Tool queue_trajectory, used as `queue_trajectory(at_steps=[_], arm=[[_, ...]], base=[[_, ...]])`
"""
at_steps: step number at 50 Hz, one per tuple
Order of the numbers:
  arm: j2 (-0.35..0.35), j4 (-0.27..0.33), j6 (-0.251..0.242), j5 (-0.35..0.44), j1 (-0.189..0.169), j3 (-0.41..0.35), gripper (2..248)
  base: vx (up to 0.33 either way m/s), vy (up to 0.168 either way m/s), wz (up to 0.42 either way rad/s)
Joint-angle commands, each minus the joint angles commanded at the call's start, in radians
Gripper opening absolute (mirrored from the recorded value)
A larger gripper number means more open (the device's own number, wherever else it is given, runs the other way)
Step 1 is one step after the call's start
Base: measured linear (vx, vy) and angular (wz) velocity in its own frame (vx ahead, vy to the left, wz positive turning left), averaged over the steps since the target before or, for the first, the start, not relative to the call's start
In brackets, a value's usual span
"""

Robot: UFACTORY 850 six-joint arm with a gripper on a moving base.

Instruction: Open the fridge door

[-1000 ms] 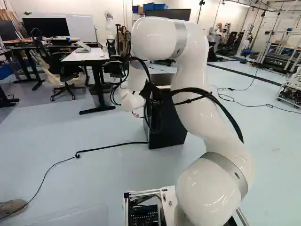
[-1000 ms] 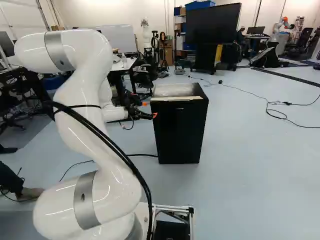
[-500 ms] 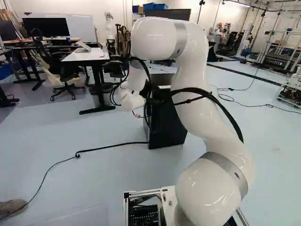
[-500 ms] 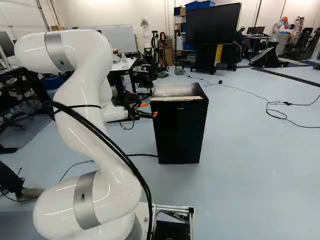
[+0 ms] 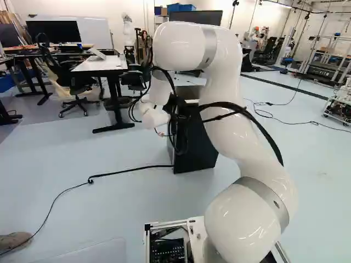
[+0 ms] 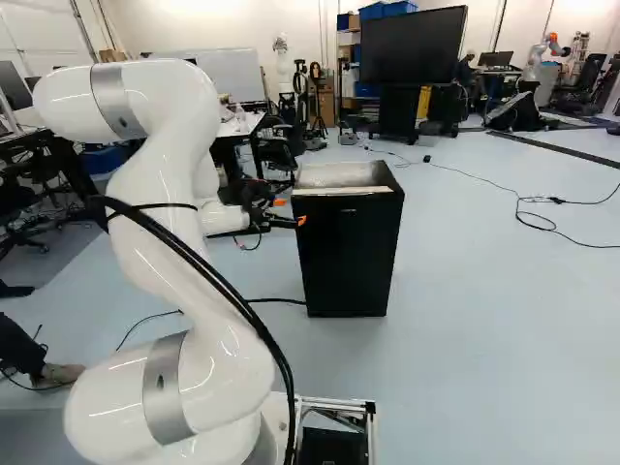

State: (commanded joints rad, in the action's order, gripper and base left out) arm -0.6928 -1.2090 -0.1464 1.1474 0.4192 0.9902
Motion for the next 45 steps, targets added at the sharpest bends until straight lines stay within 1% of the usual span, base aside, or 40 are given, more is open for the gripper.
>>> queue_trajectory(at_steps=[32, 45], arm=[[-0.007, 0.0, 0.0, 0.0, -0.031, 0.012, 247], [-0.009, 0.0, 0.0, 0.0, -0.037, 0.014, 247]], base=[[0.0, 0.0, 0.0], [0.0, 0.0, 0.0]])
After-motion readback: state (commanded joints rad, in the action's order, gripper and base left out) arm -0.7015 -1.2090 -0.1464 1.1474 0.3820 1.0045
